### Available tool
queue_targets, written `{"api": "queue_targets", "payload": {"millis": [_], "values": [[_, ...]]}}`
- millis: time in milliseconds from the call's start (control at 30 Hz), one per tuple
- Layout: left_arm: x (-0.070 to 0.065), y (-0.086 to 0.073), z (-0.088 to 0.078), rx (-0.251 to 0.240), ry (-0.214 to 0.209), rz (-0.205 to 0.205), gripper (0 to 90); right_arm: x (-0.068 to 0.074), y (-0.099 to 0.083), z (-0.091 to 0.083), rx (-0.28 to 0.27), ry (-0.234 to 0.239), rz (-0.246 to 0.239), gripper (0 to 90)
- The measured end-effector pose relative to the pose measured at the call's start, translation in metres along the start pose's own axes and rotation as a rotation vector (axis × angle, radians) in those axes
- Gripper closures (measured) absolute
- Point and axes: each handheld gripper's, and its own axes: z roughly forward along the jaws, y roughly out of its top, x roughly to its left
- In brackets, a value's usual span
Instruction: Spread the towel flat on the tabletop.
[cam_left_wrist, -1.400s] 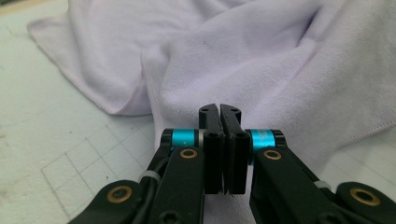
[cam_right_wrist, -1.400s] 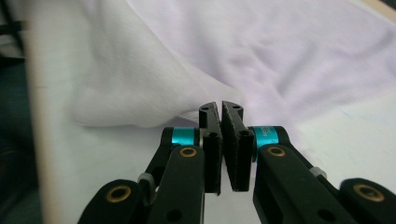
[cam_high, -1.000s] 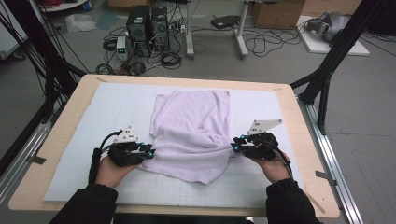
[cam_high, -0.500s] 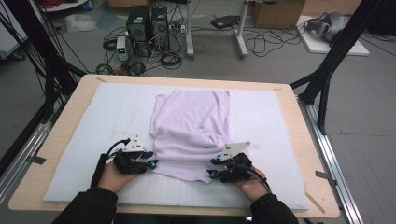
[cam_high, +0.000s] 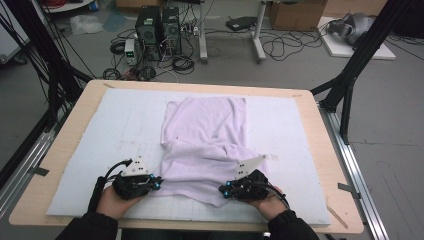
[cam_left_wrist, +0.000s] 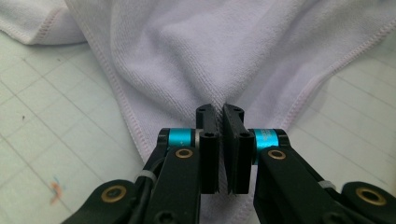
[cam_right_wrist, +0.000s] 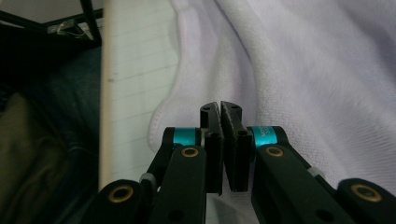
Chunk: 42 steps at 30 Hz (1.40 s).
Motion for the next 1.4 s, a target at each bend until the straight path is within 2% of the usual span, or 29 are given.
{"api": "queue_targets", "payload": {"millis": [67, 100, 167, 200, 233, 267, 300, 333, 367, 400, 433, 467, 500, 533, 567, 633, 700, 767, 833, 867, 900, 933, 967, 1100, 1200, 1267, 1300, 1333, 1400], "values": [[-0.009, -0.002, -0.010, -0.016, -0.008, 0.003, 85.0, 0.005, 0.001, -0.004, -0.011, 0.005, -0.003, 87.9], [-0.013, -0.003, -0.015, -0.019, -0.012, 0.008, 85.0, 0.014, 0.003, -0.011, -0.032, 0.033, -0.012, 87.8], [-0.023, -0.005, -0.024, -0.024, -0.010, 0.028, 85.0, 0.025, 0.005, -0.017, -0.018, 0.043, -0.047, 87.8], [-0.028, -0.006, -0.028, -0.023, -0.011, 0.041, 85.0, 0.025, 0.005, -0.017, -0.018, 0.043, -0.047, 87.8], [-0.031, -0.007, -0.030, -0.030, -0.020, 0.044, 84.3, 0.035, 0.007, -0.023, -0.032, 0.054, -0.060, 87.7], [-0.034, -0.008, -0.032, -0.037, -0.030, 0.047, 84.3, 0.035, 0.007, -0.023, -0.032, 0.054, -0.060, 87.7], [-0.035, -0.009, -0.034, -0.042, -0.041, 0.055, 77.6, 0.040, 0.010, -0.031, -0.057, 0.071, -0.068, 84.9], [-0.036, -0.008, -0.034, -0.049, -0.046, 0.063, 77.6, 0.040, 0.010, -0.031, -0.057, 0.071, -0.068, 84.9], [-0.035, -0.007, -0.034, -0.057, -0.047, 0.064, 68.7, 0.039, 0.012, -0.039, -0.079, 0.033, -0.075, 76.3], [-0.030, -0.003, -0.031, -0.072, -0.048, 0.052, 65.4, 0.035, 0.012, -0.041, -0.079, 0.016, -0.077, 72.1], [-0.030, -0.003, -0.031, -0.072, -0.048, 0.052, 65.0, 0.035, 0.012, -0.041, -0.079, 0.016, -0.077, 72.1], [-0.026, 0.000, -0.028, -0.076, -0.049, 0.058, 65.0, 0.029, 0.010, -0.042, -0.069, -0.017, -0.078, 69.6], [-0.022, 0.002, -0.024, -0.082, -0.043, 0.053, 64.5, 0.021, 0.006, -0.040, -0.057, -0.042, -0.063, 67.2], [-0.017, 0.005, -0.019, -0.082, -0.038, 0.051, 63.2, 0.005, -0.002, -0.035, -0.036, -0.091, -0.025, 63.1], [-0.013, 0.008, -0.013, -0.081, -0.034, 0.048, 63.2, 0.005, -0.002, -0.035, -0.036, -0.091, -0.025, 63.1], [-0.005, 0.013, 0.000, -0.069, -0.028, 0.053, 62.0, -0.010, -0.012, -0.028, -0.023, -0.115, 0.014, 60.9], [0.003, 0.016, 0.014, -0.042, -0.027, 0.049, 60.8, -0.025, -0.022, -0.016, 0.024, -0.113, 0.052, 59.6], [0.009, 0.018, 0.026, -0.010, -0.027, 0.048, 61.1, -0.028, -0.024, -0.012, 0.044, -0.124, 0.053, 59.7], [0.011, 0.016, 0.037, 0.029, -0.038, 0.058, 68.4, -0.032, -0.025, -0.006, 0.086, -0.126, 0.052, 62.2], [0.011, 0.015, 0.037, 0.010, -0.031, 0.061, 79.6, -0.033, -0.025, -0.002, 0.082, -0.134, 0.033, 72.3], [0.011, 0.015, 0.037, 0.012, -0.037, 0.053, 79.6, -0.033, -0.025, -0.002, 0.082, -0.134, 0.033, 72.3], [0.010, 0.015, 0.036, 0.016, -0.039, 0.055, 86.0, -0.035, -0.024, 0.001, 0.071, -0.108, 0.027, 83.8], [0.009, 0.015, 0.035, 0.019, -0.034, 0.053, 86.0, -0.035, -0.024, 0.001, 0.071, -0.108, 0.027, 83.8], [0.005, 0.009, 0.026, 0.030, -0.030, 0.046, 87.2, -0.035, -0.022, 0.002, 0.066, -0.083, 0.028, 87.2], [-0.001, 0.000, 0.012, 0.034, -0.027, 0.053, 87.3, -0.029, -0.020, 0.002, 0.058, -0.061, 0.022, 87.3], [-0.006, -0.007, 0.002, 0.035, -0.024, 0.052, 87.3, -0.018, -0.016, 0.000, 0.040, -0.038, 0.003, 87.3], [-0.009, -0.011, -0.003, 0.034, -0.026, 0.050, 87.3, -0.018, -0.016, 0.000, 0.040, -0.038, 0.003, 87.3], [-0.011, -0.014, -0.009, 0.034, -0.026, 0.049, 87.3, -0.008, -0.014, 0.001, 0.048, -0.022, -0.015, 87.3], [-0.017, -0.020, -0.019, 0.031, -0.030, 0.050, 87.3, -0.004, -0.014, 0.001, 0.050, -0.007, -0.020, 87.4]]}}
